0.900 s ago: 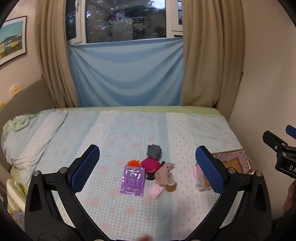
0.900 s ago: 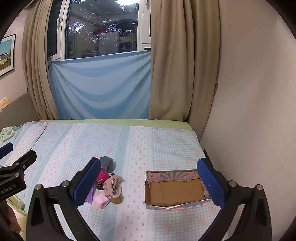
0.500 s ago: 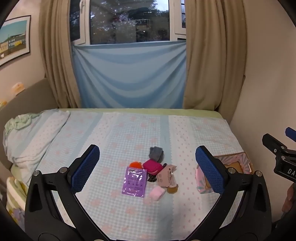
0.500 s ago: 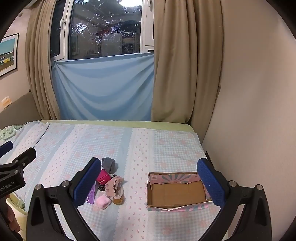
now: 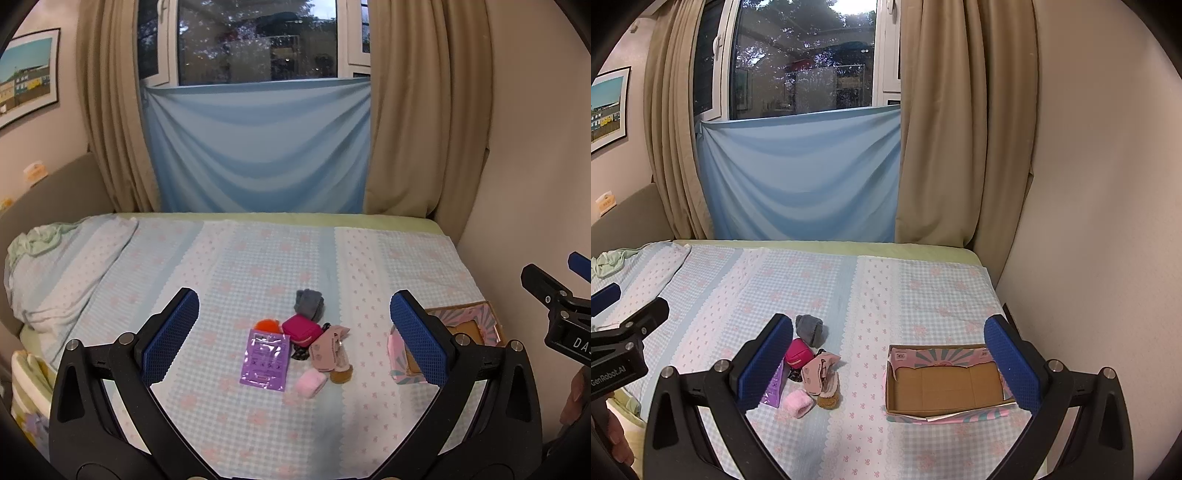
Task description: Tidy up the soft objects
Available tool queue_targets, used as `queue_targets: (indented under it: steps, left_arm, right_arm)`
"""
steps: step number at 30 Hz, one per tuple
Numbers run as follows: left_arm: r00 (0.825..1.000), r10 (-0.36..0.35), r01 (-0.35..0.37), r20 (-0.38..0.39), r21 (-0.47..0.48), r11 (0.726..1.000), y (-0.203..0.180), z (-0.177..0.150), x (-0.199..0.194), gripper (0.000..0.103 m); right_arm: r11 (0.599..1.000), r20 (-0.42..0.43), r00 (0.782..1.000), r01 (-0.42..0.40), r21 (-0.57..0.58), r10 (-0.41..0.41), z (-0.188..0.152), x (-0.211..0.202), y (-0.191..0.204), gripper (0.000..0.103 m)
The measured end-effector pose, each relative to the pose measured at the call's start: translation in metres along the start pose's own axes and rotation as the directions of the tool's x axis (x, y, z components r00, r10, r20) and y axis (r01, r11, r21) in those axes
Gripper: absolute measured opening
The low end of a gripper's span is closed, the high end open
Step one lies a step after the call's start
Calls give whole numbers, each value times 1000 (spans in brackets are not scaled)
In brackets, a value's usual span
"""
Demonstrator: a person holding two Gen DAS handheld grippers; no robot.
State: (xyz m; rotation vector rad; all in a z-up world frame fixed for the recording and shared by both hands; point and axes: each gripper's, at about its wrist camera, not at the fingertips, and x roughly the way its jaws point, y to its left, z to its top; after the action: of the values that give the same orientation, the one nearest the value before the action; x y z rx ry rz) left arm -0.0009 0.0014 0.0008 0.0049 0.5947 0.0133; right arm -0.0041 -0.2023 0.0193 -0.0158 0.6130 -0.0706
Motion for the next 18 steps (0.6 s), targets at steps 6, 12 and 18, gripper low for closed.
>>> queue_targets:
  steps: [6, 12, 18]
  left_arm:
    - [1000, -15, 15, -7, -2, 1000, -1, 1, 3, 103]
    - [1000, -26, 26, -12, -3, 1000, -6, 3, 7, 103]
    - [999, -36, 36, -17, -1, 999, -10, 3, 12, 103]
  right_arm:
    - [1000, -3, 1000, 10, 2, -10, 2, -1, -5, 103]
    - [1000, -8, 1000, 21, 5, -21, 4, -1, -10, 103]
    - [1000, -16, 999, 29, 5, -29, 5, -2, -13, 103]
